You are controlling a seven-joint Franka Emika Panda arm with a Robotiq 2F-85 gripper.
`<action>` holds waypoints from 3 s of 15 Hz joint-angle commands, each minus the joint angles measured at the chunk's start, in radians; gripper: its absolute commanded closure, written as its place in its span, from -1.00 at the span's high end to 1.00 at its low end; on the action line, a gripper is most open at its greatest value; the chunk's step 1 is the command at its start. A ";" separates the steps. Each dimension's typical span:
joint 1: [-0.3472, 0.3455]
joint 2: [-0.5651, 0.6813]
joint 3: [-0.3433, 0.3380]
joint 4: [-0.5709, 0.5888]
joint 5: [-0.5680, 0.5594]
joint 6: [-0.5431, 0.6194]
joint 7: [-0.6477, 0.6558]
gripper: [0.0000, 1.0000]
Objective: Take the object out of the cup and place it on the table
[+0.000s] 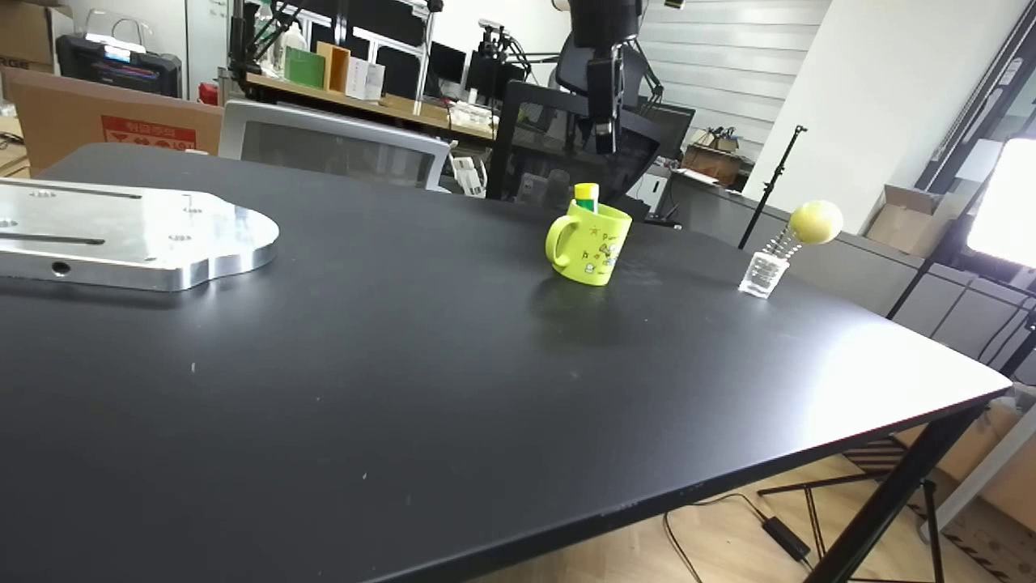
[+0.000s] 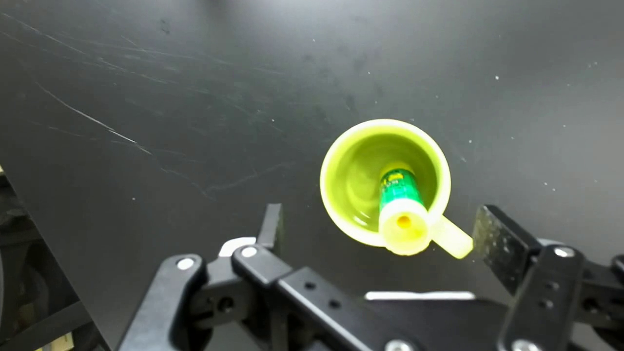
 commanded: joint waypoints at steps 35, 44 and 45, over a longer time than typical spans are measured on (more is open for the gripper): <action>-0.028 0.040 0.007 0.111 0.199 -0.130 0.001 -0.82; -0.081 -0.193 0.000 -0.041 0.082 0.106 -0.146 -0.82; -0.096 -0.180 0.000 -0.016 0.087 0.111 -0.175 -0.82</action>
